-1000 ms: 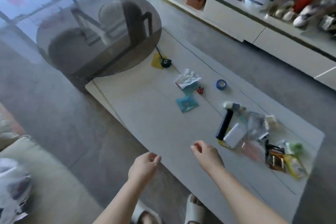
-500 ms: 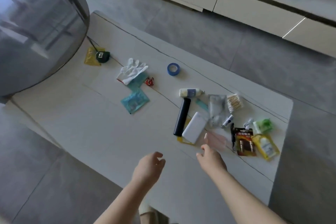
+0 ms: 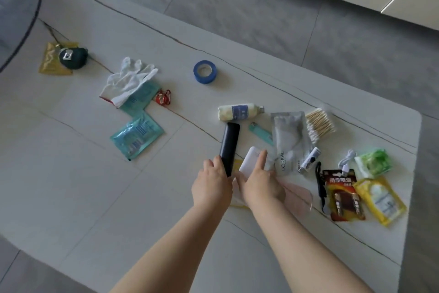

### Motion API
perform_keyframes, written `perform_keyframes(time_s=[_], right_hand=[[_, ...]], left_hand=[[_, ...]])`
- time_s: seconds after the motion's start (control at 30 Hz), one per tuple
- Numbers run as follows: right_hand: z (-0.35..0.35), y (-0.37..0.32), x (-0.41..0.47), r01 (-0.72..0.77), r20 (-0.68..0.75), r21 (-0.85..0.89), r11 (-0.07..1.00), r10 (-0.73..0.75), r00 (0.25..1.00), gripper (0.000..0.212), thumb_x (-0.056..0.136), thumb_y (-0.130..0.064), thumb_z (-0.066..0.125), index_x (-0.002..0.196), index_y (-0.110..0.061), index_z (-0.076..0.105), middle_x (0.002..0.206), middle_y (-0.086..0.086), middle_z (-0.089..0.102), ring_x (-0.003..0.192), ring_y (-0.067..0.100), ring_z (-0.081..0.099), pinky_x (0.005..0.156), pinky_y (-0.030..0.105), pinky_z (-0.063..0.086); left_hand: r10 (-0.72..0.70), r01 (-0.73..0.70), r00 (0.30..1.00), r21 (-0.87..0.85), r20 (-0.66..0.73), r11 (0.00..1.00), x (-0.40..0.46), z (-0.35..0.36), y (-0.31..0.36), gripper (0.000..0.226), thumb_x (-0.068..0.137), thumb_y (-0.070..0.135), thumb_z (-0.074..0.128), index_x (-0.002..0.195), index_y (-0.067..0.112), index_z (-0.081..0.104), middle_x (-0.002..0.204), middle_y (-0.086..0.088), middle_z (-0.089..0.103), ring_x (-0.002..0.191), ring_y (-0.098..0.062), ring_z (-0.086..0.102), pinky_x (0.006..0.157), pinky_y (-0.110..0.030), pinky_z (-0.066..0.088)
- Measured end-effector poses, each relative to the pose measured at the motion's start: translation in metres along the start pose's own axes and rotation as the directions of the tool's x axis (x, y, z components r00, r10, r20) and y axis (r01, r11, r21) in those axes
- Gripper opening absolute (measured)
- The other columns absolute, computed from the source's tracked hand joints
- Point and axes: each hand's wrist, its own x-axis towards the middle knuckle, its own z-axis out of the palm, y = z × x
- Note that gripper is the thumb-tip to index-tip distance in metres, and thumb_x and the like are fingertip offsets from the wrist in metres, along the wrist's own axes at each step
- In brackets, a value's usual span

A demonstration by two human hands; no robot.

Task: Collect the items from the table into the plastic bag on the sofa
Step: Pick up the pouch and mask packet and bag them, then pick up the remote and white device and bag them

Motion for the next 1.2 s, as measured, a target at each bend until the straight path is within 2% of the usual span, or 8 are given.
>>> perform_keyframes(time_s=[0.3, 0.47, 0.53, 0.6, 0.73, 0.87, 1.07, 1.2], right_hand=[[0.000, -0.003, 0.003, -0.095, 0.061, 0.143, 0.985, 0.087, 0.994, 0.092, 0.083, -0.056, 0.052, 0.150, -0.023, -0.003, 0.132, 0.018, 0.044, 0.115, 0.032, 0.052, 0.086, 0.036, 0.044], [-0.029, 0.009, -0.019, -0.066, 0.130, 0.252, 0.965, 0.034, 0.991, 0.067, 0.087, -0.048, 0.043, 0.144, -0.021, 0.021, 0.128, 0.013, 0.053, 0.112, 0.031, 0.053, 0.078, 0.035, 0.040], [-0.047, 0.011, -0.034, -0.085, 0.202, 0.497, 0.864, -0.020, 0.979, 0.047, 0.091, -0.043, 0.037, 0.128, -0.015, 0.044, 0.107, 0.009, 0.059, 0.097, 0.028, 0.056, 0.075, 0.031, 0.041], [-0.069, 0.011, -0.055, -0.236, 0.288, 0.748, 0.621, 0.017, 0.957, 0.035, 0.093, -0.039, 0.040, 0.101, -0.008, 0.057, 0.076, 0.004, 0.052, 0.071, 0.020, 0.051, 0.063, 0.027, 0.039], [-0.098, 0.009, -0.106, -0.442, 0.493, 0.834, 0.329, -0.087, 0.866, 0.028, 0.087, -0.026, 0.046, 0.090, -0.002, 0.062, 0.075, 0.017, 0.060, 0.062, 0.029, 0.057, 0.064, 0.039, 0.052], [-0.114, -0.004, -0.148, -0.437, 0.502, 0.851, 0.291, -0.209, 0.839, 0.035, 0.087, -0.026, 0.040, 0.101, -0.003, 0.062, 0.089, 0.023, 0.061, 0.073, 0.036, 0.062, 0.075, 0.047, 0.054], [-0.138, -0.039, -0.249, -0.371, 0.510, 0.852, 0.370, -0.420, 0.751, 0.033, 0.093, -0.032, 0.041, 0.102, -0.007, 0.060, 0.089, 0.022, 0.062, 0.071, 0.037, 0.065, 0.062, 0.041, 0.056], [-0.139, -0.059, -0.311, -0.285, 0.508, 0.854, 0.436, -0.574, 0.642, 0.023, 0.092, -0.018, 0.047, 0.113, -0.011, 0.054, 0.101, 0.021, 0.062, 0.086, 0.038, 0.066, 0.076, 0.049, 0.054]], left_hand=[[-0.035, 0.033, 0.998, 0.045, 0.043, 0.998, 0.014, 0.000, 0.003, 0.057, 0.089, 0.032, 0.058, 0.136, 0.019, 0.028, 0.123, -0.007, 0.047, 0.108, -0.029, 0.057, 0.068, -0.033, 0.040], [-0.069, 0.118, 0.979, -0.259, 0.190, 0.959, -0.008, -0.018, -0.010, 0.061, 0.089, 0.029, 0.054, 0.144, 0.022, 0.027, 0.119, -0.006, 0.056, 0.098, -0.026, 0.063, 0.074, -0.033, 0.052], [-0.090, 0.219, 0.964, -0.555, 0.250, 0.803, -0.022, -0.026, -0.018, 0.049, 0.093, 0.020, 0.044, 0.142, 0.020, 0.034, 0.099, -0.006, 0.061, 0.079, -0.026, 0.064, 0.068, -0.035, 0.055], [-0.151, 0.344, 0.937, -0.751, 0.316, 0.563, -0.036, -0.037, -0.026, 0.037, 0.097, 0.013, 0.033, 0.131, 0.015, 0.047, 0.082, -0.006, 0.054, 0.066, -0.021, 0.054, 0.058, -0.029, 0.046], [-0.250, 0.457, 0.879, -0.866, 0.405, 0.202, -0.082, -0.078, -0.041, 0.030, 0.095, 0.014, 0.031, 0.099, 0.022, 0.060, 0.077, -0.008, 0.060, 0.060, -0.019, 0.049, 0.053, -0.023, 0.038], [-0.287, 0.390, 0.884, -0.921, 0.368, 0.021, -0.139, -0.128, -0.052, 0.028, 0.094, 0.014, 0.032, 0.091, 0.015, 0.059, 0.076, -0.012, 0.061, 0.057, -0.020, 0.047, 0.052, -0.023, 0.032], [-0.383, 0.225, 0.884, -0.962, 0.269, -0.156, -0.242, -0.186, -0.090, 0.028, 0.092, 0.017, 0.033, 0.094, 0.012, 0.060, 0.076, -0.011, 0.063, 0.056, -0.018, 0.047, 0.048, -0.021, 0.032], [-0.412, 0.111, 0.880, -0.945, 0.237, -0.306, -0.305, -0.211, -0.118, 0.027, 0.089, 0.019, 0.036, 0.091, 0.007, 0.060, 0.075, -0.011, 0.062, 0.054, -0.019, 0.046, 0.043, -0.018, 0.032]])
